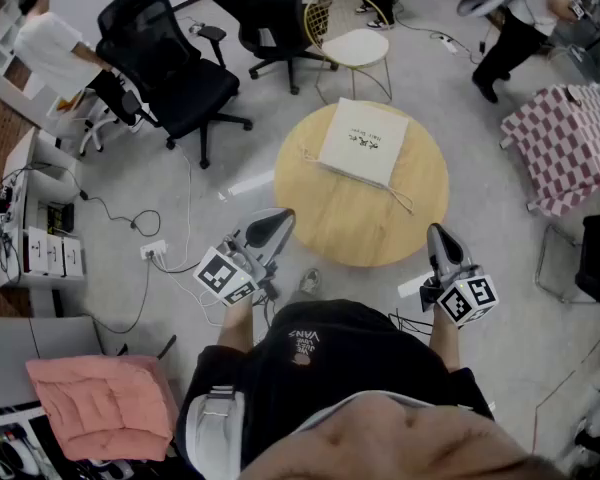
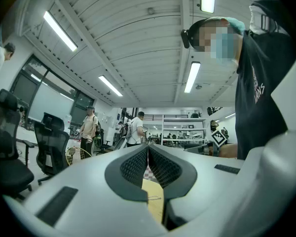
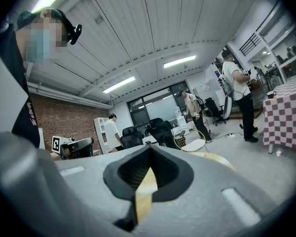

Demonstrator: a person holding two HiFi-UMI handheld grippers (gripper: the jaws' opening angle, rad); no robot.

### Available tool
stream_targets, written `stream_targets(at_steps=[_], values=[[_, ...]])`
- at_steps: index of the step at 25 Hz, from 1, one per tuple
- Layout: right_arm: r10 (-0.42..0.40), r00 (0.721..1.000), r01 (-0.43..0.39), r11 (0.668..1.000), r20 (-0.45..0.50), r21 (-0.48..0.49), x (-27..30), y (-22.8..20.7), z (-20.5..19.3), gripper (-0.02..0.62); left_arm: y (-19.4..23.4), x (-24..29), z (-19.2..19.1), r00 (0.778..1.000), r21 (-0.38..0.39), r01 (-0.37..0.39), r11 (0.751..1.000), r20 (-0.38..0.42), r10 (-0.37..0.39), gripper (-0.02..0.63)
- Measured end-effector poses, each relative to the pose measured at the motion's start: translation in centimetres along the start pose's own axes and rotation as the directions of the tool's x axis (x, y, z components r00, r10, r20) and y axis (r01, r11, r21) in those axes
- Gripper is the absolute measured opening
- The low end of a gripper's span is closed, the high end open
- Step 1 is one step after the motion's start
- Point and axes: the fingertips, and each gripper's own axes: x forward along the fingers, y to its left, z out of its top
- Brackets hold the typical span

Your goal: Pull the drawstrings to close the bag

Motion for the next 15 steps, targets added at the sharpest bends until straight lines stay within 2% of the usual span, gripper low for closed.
stream_targets(at_steps=[5,11,15], values=[[0.078,0.997,-0.078,0.997,0.008,-0.023,3.3,-1.6,1.6,-0.003,1.1,2.1,0.3,0.999,0.050,-0.049,0.998,0.011,0.048,-0.003],[0.088,0.996,-0.088,0.996,0.011,-0.027,2.1,-2.0,2.1,-0.003,-0.1,3.4,0.0,0.999,0.045,-0.034,0.998,-0.004,0.034,-0.003],[0.127,0.989,-0.127,0.992,0.073,-0.007,1.5,-1.9,2.9,-0.002,-0.8,3.7,-0.3,0.999,0.047,-0.044,0.998,-0.007,0.044,-0.003]])
